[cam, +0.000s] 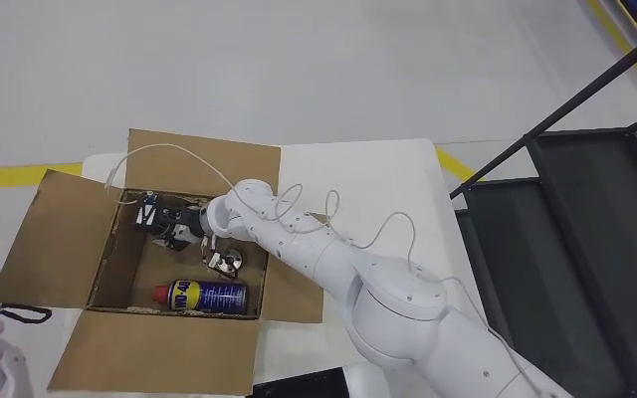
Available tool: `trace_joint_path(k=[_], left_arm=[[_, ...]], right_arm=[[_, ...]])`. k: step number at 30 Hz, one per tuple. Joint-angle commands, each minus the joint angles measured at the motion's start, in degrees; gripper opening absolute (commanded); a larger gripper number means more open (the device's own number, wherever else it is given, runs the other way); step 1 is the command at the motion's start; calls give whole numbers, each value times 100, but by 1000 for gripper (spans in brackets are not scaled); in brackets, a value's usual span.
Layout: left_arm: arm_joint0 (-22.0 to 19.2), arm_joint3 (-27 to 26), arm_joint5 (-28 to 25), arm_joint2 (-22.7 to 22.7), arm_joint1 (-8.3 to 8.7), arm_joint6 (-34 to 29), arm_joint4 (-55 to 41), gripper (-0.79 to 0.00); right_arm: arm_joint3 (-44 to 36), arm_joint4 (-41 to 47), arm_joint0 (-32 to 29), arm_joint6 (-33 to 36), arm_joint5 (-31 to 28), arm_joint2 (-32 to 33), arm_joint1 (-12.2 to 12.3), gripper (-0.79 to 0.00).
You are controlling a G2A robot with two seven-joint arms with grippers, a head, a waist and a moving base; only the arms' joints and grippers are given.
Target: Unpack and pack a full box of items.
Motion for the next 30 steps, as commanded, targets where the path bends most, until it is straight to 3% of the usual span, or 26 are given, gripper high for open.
trace_joint_path(k=[1, 16, 17, 19, 23, 30], left_arm=[[0, 0, 0, 0, 0, 0, 0, 0], [0, 0, 0, 0, 0, 0, 0, 0], [0, 0, 0, 0, 0, 0, 0, 0], [0, 0, 0, 0, 0, 0, 0, 0], [0, 0, 0, 0, 0, 0, 0, 0], [0, 0, 0, 0, 0, 0, 0, 0]], right_arm=[[49, -59, -12, -71, 14, -4, -22, -785], [95, -258, -124, -177, 12, -74, -57, -785], [98, -247, -125, -150, 28, -72, -58, -714], [110, -220, -124, -87, 38, -67, -58, -200], [130, -181, -118, 58, 19, -65, -57, -95], [167, -140, -99, 132, -60, -52, -48, -206]])
